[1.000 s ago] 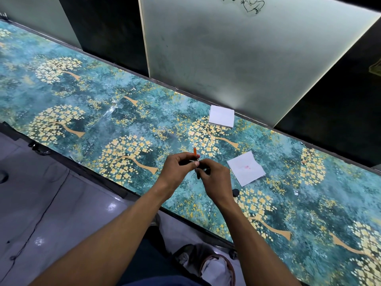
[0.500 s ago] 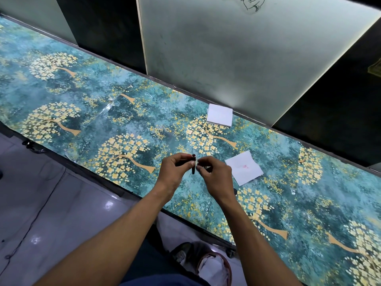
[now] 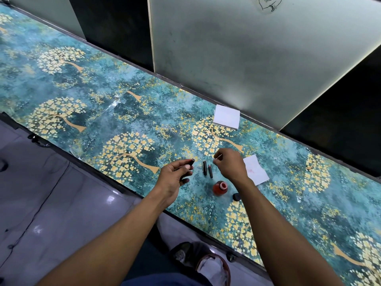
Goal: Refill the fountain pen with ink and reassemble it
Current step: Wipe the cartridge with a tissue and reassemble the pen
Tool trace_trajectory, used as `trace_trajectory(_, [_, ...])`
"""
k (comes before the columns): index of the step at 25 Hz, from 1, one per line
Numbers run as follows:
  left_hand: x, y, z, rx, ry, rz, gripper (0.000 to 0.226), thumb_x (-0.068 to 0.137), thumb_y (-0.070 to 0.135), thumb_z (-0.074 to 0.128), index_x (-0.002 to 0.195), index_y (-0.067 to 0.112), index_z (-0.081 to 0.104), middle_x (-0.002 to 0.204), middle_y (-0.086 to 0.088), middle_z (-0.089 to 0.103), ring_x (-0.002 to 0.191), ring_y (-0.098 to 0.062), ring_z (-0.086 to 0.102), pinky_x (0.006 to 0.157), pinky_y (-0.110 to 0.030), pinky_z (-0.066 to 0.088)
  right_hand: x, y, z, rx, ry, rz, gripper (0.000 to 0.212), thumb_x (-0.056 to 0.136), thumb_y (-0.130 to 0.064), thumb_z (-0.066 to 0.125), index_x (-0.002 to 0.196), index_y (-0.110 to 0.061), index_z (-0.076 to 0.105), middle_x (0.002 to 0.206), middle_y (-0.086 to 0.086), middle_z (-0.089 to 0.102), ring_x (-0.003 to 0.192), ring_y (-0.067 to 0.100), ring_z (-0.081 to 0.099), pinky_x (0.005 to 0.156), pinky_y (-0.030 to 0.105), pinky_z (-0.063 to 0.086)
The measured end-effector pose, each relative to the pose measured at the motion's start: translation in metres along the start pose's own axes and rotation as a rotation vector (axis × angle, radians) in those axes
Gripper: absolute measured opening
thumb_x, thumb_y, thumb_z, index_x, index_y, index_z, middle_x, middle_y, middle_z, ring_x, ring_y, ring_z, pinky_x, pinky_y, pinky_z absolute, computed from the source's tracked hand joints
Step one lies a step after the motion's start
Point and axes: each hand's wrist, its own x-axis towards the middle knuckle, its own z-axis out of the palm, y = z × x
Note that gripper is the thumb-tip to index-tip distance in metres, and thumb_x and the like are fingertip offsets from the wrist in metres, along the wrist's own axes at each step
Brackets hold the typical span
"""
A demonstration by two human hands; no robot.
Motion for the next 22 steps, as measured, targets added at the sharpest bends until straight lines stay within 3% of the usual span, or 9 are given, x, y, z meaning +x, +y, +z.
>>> trace_trajectory(3, [0.000, -0.002, -0.004, -0.066, 0.014, -0.013, 0.021, 0.092, -0.005, 0.059, 0.106, 0.005, 0.070, 0.094, -0.010, 0.073, 0.079, -0.017, 0.066, 0.073, -0.030, 0.050, 0.016, -0.008, 0.012, -0.166, -0.094, 0.019, 0.004, 0.085, -0.021, 0.070, 0.083, -0.021, 0.067, 0.085, 0.005, 0.068, 0.077, 0.028, 0.064, 0.062, 0.035, 0.053])
trace_trajectory(7, [-0.005, -0.003, -0.013, -0.111, 0.041, -0.026, 0.019, 0.090, -0.010, 0.058, 0.102, 0.002, 0.067, 0.093, -0.014, 0.072, 0.080, -0.020, 0.067, 0.072, -0.028, 0.052, 0.028, -0.010, 0.026, -0.325, -0.218, 0.082, 0.023, 0.075, -0.001, 0.065, 0.066, -0.013, 0.048, 0.068, 0.009, 0.053, 0.053, 0.024, 0.047, 0.048, 0.027, 0.036])
trace_trajectory(12, [-0.008, -0.003, -0.020, -0.112, 0.063, -0.024, 0.019, 0.089, -0.011, 0.058, 0.101, 0.000, 0.068, 0.094, -0.016, 0.072, 0.079, -0.019, 0.067, 0.070, -0.026, 0.054, 0.034, -0.005, 0.044, -0.318, -0.251, 0.099, 0.016, 0.067, 0.002, 0.066, 0.063, -0.009, 0.054, 0.068, 0.011, 0.059, 0.062, 0.029, 0.060, 0.051, 0.030, 0.045])
trace_trajectory(15, [-0.008, -0.003, -0.019, -0.108, 0.060, -0.035, 0.019, 0.089, -0.011, 0.058, 0.104, -0.002, 0.067, 0.094, -0.016, 0.072, 0.079, -0.019, 0.067, 0.070, -0.026, 0.055, 0.034, -0.003, 0.042, -0.255, -0.182, 0.136, 0.017, 0.073, -0.001, 0.061, 0.062, -0.010, 0.051, 0.065, 0.010, 0.055, 0.059, 0.028, 0.056, 0.052, 0.029, 0.044])
trace_trajectory(18, [-0.006, -0.001, -0.014, -0.111, 0.059, -0.046, 0.018, 0.089, -0.010, 0.059, 0.103, -0.001, 0.067, 0.092, -0.016, 0.073, 0.077, -0.019, 0.068, 0.073, -0.028, 0.054, 0.027, -0.014, 0.020, 0.101, -0.020, 0.118, 0.011, 0.085, -0.010, 0.065, 0.076, -0.013, 0.070, 0.074, 0.005, 0.069, 0.067, 0.024, 0.064, 0.061, 0.029, 0.050])
trace_trajectory(22, [-0.002, -0.001, -0.002, -0.106, 0.028, -0.046, 0.016, 0.090, -0.007, 0.058, 0.097, 0.003, 0.068, 0.088, -0.014, 0.073, 0.070, -0.015, 0.068, 0.068, -0.025, 0.052, -0.004, -0.032, -0.016, 0.800, -0.103, 0.046, 0.007, 0.091, -0.005, 0.069, 0.097, -0.005, 0.072, 0.082, 0.006, 0.073, 0.068, 0.013, 0.067, 0.063, 0.023, 0.047])
